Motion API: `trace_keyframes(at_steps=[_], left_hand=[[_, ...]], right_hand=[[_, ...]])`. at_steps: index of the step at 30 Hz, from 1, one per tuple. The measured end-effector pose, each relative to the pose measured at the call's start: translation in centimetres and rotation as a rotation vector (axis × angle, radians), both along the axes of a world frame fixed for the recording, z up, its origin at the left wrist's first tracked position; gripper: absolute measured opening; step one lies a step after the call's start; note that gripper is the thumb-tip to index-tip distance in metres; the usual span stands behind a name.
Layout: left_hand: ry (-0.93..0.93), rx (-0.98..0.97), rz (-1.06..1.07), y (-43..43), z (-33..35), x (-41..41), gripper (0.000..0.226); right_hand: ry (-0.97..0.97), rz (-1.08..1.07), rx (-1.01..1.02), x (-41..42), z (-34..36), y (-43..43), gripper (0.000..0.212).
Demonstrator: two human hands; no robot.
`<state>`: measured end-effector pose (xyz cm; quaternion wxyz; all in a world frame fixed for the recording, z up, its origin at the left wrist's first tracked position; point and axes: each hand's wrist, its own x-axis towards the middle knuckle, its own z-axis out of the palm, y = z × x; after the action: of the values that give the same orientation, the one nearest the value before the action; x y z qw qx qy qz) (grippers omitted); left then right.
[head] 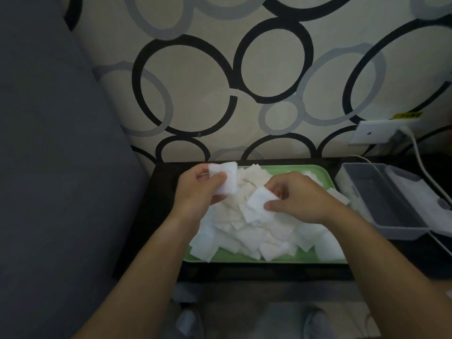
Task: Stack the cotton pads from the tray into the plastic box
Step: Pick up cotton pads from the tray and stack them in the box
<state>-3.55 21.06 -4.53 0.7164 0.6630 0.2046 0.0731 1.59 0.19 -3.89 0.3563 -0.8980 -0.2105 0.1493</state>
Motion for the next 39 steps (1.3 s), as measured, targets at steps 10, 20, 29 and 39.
trace_keyframes(at_steps=[10, 20, 29, 39], left_hand=[[-0.039, -0.063, -0.043, -2.6, 0.1, -0.5, 0.021], [-0.054, -0.053, -0.128, -2.0, 0.6, -1.2, 0.016], [-0.083, -0.018, -0.090, -0.2, -0.3, -1.7, 0.016], [0.017, 0.003, 0.093, 1.9, -1.3, -0.8, 0.015]], right_hand=[[0.375, -0.161, 0.699, -0.9, 1.0, 2.1, 0.017], [0.230, -0.197, 0.542, -0.8, 1.0, 3.7, 0.019], [-0.044, -0.251, 0.303, -0.8, 0.3, 4.6, 0.028], [-0.130, 0.082, -0.134, -0.4, -1.0, 1.3, 0.033]])
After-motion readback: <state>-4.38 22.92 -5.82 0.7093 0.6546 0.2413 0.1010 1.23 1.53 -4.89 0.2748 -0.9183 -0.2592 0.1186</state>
